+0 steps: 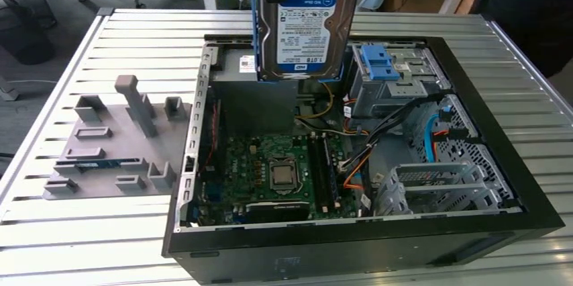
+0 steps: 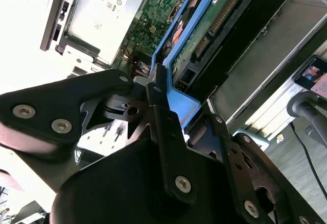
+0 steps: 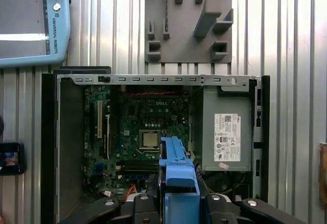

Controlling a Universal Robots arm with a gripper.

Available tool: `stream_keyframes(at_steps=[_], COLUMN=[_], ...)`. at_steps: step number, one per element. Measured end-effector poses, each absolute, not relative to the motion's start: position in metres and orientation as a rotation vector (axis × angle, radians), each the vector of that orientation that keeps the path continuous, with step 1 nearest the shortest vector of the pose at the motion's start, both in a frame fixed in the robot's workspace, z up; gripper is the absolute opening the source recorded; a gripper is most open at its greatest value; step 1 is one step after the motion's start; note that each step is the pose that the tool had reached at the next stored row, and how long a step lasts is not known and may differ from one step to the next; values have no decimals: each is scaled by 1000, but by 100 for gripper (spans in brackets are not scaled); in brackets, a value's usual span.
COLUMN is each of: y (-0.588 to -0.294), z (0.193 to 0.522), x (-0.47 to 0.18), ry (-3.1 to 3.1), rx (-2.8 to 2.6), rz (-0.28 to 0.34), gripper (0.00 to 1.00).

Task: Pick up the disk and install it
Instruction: 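Insert the disk into the insertion slot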

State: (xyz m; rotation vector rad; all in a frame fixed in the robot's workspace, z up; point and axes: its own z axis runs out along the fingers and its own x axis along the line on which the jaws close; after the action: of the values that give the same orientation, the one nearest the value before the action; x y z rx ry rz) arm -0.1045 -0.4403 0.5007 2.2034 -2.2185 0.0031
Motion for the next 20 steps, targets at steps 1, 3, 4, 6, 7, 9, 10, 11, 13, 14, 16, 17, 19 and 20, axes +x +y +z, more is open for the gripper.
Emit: stream_keyframes(at_steps=[1, 3, 4, 6, 7, 9, 10, 11, 13, 14, 16, 17, 19, 20], y=[-440, -440, -440, -440, -440, -440, -440, -440, -441, -442, -444, -445, -448, -449], z=[501, 501, 501, 501, 501, 501, 501, 501, 501, 501, 501, 501, 501, 501], x=[-104, -104, -104, -104, -104, -104, -104, -104, -103, -103, -103, -103, -104, -103], ry=[-2218, -2219, -2219, -2218, -2219, -2219, -2219, -2219, -2218, -2218, -2218, -2219, -2218, -2218], rx=[2203, 2203, 2203, 2203, 2203, 2203, 2203, 2203, 2204, 2204, 2203, 2203, 2203, 2203], rz=[3, 3, 3, 3, 3, 3, 3, 3, 3, 3, 3, 3, 3, 3], gripper=[36, 36, 36, 36, 36, 36, 36, 36, 36, 36, 36, 36, 36, 36])
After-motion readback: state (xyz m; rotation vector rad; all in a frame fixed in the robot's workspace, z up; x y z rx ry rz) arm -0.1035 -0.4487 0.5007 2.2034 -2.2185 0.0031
